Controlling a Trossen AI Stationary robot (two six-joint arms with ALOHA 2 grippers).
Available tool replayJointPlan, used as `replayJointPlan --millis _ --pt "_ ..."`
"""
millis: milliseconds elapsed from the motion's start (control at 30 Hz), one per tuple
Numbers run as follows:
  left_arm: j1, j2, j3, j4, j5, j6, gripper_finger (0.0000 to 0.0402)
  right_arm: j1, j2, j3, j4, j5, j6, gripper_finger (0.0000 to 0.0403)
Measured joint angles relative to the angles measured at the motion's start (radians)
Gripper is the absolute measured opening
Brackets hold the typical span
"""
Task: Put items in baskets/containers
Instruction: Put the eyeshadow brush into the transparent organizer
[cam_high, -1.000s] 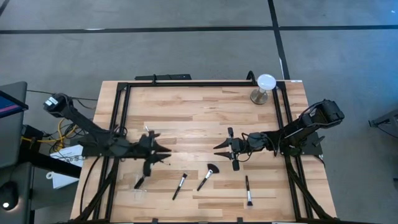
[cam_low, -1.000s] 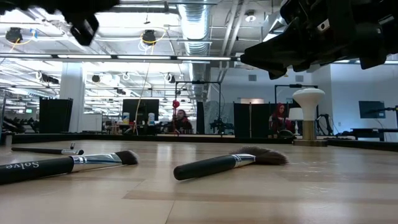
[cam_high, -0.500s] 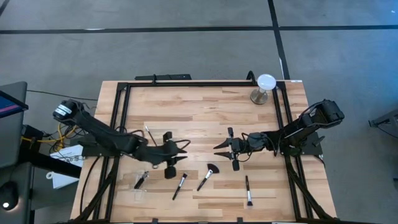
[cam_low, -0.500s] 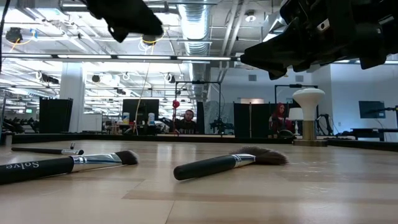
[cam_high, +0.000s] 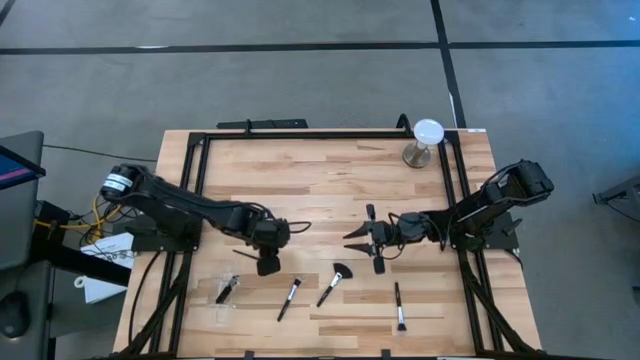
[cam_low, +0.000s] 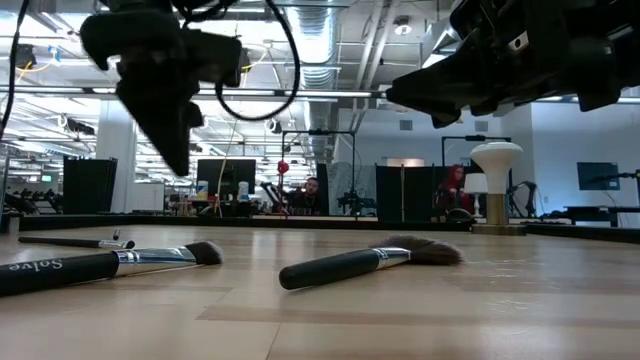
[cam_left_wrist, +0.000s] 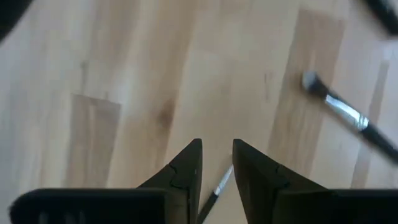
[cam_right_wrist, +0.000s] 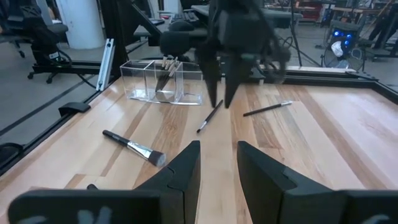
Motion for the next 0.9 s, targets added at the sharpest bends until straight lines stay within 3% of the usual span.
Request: replayJointPlan --millis 233,367,700,900 --pt "-0.005 0.041 -0.025 -0.011 0.169 0.056 0.0086 0.006 0.000 0.000 -0.007 0.000 0.056 0.0098" --pt "-0.009 0.047 -0.060 -0.012 0.213 0.059 0.0086 0.025 0.000 -0.001 -0.026 0.000 0.086 0.0098" --pt "-0.010 0.047 -0.124 -0.006 0.165 0.092 0.0139 0.062 -0.001 0.000 -0.016 0.059 0.137 0.0098" --pt "-0.012 0.051 -0.152 0.091 0.098 0.115 0.0163 0.095 -0.001 0.000 -0.021 0.080 0.159 0.0098"
